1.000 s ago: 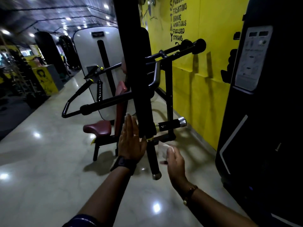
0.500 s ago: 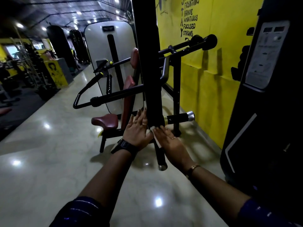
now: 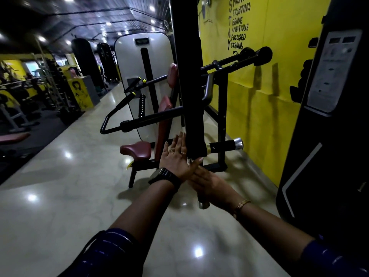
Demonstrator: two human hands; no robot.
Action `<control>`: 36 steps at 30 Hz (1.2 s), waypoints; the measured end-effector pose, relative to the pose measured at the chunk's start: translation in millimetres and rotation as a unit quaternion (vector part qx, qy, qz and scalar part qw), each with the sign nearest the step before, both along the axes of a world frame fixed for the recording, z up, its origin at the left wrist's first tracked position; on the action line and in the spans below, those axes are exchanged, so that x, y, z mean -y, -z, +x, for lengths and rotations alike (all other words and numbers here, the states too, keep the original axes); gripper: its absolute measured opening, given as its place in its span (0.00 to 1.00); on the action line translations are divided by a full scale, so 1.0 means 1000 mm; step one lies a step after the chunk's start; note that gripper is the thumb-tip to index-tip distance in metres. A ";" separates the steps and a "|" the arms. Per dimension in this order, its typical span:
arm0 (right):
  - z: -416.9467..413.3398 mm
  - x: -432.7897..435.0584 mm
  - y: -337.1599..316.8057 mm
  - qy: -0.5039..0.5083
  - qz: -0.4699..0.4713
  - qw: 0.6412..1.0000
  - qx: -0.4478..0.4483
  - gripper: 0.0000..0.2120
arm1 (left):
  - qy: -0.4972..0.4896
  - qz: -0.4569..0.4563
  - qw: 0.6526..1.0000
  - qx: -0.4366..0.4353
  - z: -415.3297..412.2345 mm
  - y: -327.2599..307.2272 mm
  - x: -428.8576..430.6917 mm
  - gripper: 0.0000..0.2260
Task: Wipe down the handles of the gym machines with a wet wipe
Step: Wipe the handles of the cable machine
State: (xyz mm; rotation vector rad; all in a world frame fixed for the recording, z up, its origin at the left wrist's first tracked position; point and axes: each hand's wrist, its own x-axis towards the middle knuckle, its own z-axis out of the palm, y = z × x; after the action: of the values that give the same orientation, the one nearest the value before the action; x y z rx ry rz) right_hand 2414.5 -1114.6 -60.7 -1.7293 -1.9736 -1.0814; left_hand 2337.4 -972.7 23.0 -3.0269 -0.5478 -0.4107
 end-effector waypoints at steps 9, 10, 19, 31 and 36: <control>0.009 0.013 0.043 0.099 -0.105 0.984 0.100 0.19 | -0.025 0.025 0.999 -0.025 -0.001 -0.001 0.006 0.46; 0.011 0.013 0.034 0.088 -0.101 0.985 0.106 0.17 | -0.024 0.025 0.999 -0.025 -0.001 -0.001 0.006 0.46; 0.011 0.020 0.012 0.071 -0.027 0.996 0.053 0.16 | -0.018 0.017 0.999 -0.030 0.000 -0.001 0.006 0.47; 0.008 0.000 0.002 0.082 -0.012 0.996 -0.022 0.15 | -0.023 0.024 0.999 -0.015 0.001 0.002 0.006 0.44; 0.000 0.027 0.053 0.076 -0.053 0.995 0.033 0.15 | -0.023 0.018 1.000 -0.011 0.001 0.003 0.006 0.44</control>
State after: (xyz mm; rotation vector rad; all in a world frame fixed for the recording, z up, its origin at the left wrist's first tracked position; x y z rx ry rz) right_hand 2414.1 -1141.6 -113.4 -1.9511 -1.9981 -1.1149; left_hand 2338.6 -978.6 19.7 -2.9737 -0.6008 -0.3801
